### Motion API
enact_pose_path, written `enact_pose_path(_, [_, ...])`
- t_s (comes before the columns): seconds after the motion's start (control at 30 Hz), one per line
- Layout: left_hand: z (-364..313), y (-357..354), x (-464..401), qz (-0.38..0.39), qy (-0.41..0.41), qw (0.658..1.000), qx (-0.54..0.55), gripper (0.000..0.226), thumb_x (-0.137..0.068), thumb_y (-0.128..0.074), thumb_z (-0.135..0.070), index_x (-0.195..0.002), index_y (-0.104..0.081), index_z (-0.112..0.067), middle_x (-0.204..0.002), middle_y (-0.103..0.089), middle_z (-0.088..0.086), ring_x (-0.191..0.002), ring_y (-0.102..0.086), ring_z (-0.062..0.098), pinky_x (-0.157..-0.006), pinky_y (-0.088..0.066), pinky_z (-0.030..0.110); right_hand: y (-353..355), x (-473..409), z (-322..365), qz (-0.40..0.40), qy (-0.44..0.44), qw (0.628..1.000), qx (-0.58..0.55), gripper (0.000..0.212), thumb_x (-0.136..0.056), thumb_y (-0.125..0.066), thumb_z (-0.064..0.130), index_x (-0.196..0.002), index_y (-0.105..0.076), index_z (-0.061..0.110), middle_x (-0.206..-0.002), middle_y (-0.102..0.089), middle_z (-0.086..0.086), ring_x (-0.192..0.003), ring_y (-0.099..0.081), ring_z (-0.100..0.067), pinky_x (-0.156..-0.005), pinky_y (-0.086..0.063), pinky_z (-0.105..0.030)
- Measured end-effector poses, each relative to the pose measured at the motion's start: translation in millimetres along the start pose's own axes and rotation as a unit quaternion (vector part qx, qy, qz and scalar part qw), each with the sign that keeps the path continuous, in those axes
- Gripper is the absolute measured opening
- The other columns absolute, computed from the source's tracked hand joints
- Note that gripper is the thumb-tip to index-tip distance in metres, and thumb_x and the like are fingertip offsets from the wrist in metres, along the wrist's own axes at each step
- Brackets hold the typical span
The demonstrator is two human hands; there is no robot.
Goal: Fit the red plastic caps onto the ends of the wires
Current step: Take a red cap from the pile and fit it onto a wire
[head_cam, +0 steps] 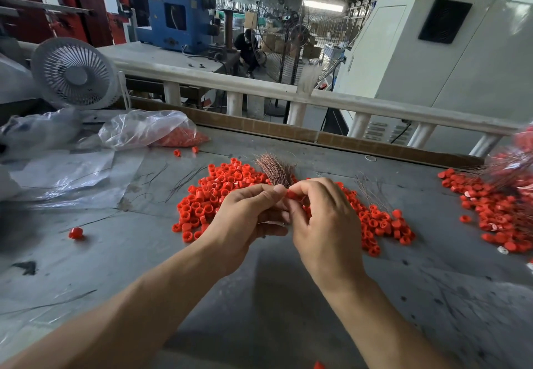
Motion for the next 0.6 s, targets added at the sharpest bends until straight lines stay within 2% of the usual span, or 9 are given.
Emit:
enact_pose_path(0.1, [0.4,0.1,-0.1,0.006,0.003,1.0,-0.006,0.013,-0.097,-0.063,-0.017,-0.091,-0.07,-0.008,-0.09,-0.07,0.015,-0.074,-0.068,0.021,-0.064,-0.057,0.03,-0.2,0.5,-0.9,0.01,-0.002,1.0,-0.003,0.006,-0.091,-0.071,0.012,-0.094,-0.068,0.008,-0.093,-0.065,-0.002,-0.088,-0.063,-0.025,-0.076,-0.053,-0.036])
enact_pose_path(0.27, [2.1,0.9,-0.3,0.015,0.006,1.0,-0.027,0.022,-0.097,-0.064,-0.018,-0.106,-0.071,0.002,-0.11,-0.07,0.029,-0.079,-0.068,0.022,-0.066,-0.057,0.03,-4.4,0.9,-2.5,0.028,-0.003,1.0,0.004,0.004,-0.09,-0.07,0.007,-0.092,-0.067,0.008,-0.094,-0.064,-0.002,-0.091,-0.061,-0.025,-0.077,-0.051,-0.035])
enact_pose_path(0.43, [3.2,0.8,-1.3,0.024,0.01,0.999,-0.033,0.022,-0.097,-0.063,-0.019,-0.103,-0.072,0.0,-0.096,-0.071,0.02,-0.076,-0.068,0.02,-0.066,-0.056,0.03,-6.8,1.7,-2.4,0.03,0.003,0.999,0.013,0.014,-0.083,-0.073,-0.003,-0.091,-0.066,0.007,-0.099,-0.063,-0.004,-0.096,-0.059,-0.025,-0.085,-0.049,-0.032])
enact_pose_path(0.6, [2.4,-1.2,-0.3,0.038,0.012,0.999,-0.035,0.021,-0.098,-0.062,-0.019,-0.1,-0.073,-0.001,-0.09,-0.073,0.013,-0.076,-0.068,0.019,-0.066,-0.056,0.029,-5.8,1.1,-3.2,0.021,0.011,1.0,-0.003,0.007,-0.087,-0.071,0.002,-0.09,-0.067,0.007,-0.098,-0.064,-0.003,-0.095,-0.059,-0.025,-0.084,-0.05,-0.035])
Point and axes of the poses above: each hand's wrist, its own x-axis away from the middle knuckle, its own y-axis out of the back of the hand, z = x × y, the point moved 8 cm from there along -x, towards the middle knuckle
